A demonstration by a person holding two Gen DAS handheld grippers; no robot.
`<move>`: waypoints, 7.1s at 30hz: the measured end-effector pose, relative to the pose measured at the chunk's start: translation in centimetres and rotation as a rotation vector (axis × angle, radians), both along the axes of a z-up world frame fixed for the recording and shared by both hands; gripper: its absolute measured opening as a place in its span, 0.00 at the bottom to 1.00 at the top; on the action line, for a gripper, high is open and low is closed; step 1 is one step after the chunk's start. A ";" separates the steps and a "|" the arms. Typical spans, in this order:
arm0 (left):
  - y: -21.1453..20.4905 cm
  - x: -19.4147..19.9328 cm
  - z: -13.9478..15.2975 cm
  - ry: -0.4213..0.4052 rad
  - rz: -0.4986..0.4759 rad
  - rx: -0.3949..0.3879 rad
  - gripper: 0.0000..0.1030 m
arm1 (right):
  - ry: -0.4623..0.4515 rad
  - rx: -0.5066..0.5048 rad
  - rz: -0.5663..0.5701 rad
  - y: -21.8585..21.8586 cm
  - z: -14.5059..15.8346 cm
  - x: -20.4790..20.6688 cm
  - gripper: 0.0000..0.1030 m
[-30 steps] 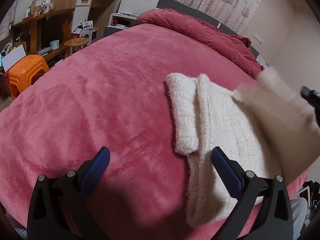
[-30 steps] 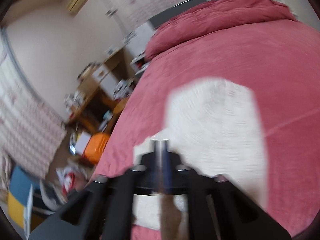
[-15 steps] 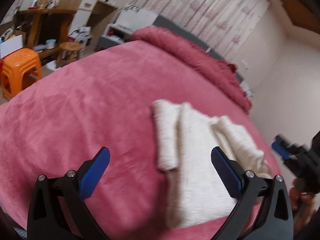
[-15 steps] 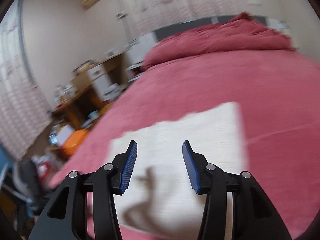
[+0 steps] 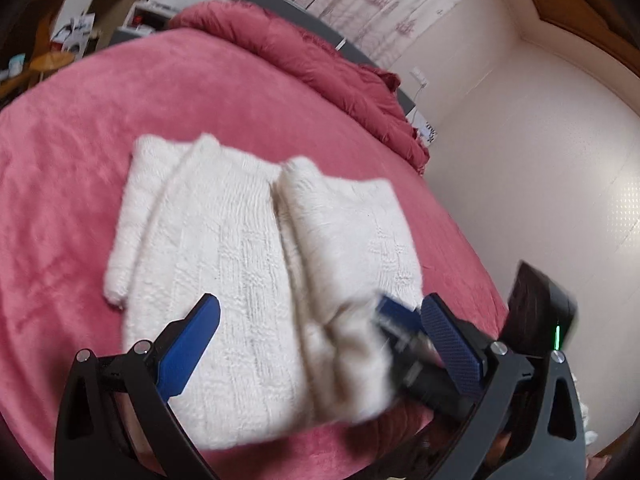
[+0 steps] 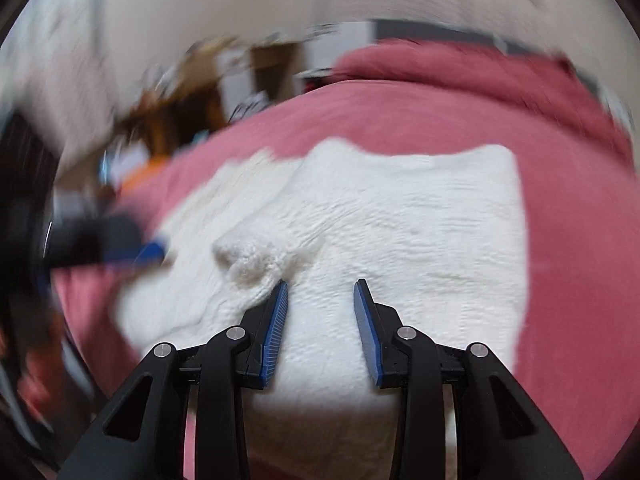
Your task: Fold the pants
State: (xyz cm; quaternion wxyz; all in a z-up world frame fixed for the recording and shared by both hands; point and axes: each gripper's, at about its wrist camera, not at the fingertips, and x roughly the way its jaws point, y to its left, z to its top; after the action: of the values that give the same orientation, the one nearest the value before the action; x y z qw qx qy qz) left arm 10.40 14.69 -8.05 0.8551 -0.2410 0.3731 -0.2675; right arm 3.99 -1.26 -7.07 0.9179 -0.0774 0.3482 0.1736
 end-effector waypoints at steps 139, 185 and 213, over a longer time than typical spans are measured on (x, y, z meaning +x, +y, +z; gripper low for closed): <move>2.8 5.7 0.3 0.015 0.122 0.270 0.30 | 0.013 0.131 0.048 -2.7 5.2 5.1 0.46; 2.5 -2.9 -3.5 -0.030 0.189 0.287 0.80 | -0.083 0.007 -0.005 -2.5 -0.3 -3.1 0.68; 3.1 1.5 -0.6 0.033 0.160 0.185 0.91 | 0.116 0.320 -0.087 -7.7 -0.2 -1.3 0.74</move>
State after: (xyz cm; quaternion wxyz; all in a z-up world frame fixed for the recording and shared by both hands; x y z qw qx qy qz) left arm 11.94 17.82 -8.63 0.8861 -0.1945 0.3896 -0.1587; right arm 2.72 -8.98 -7.31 0.9036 0.0950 0.3715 0.1911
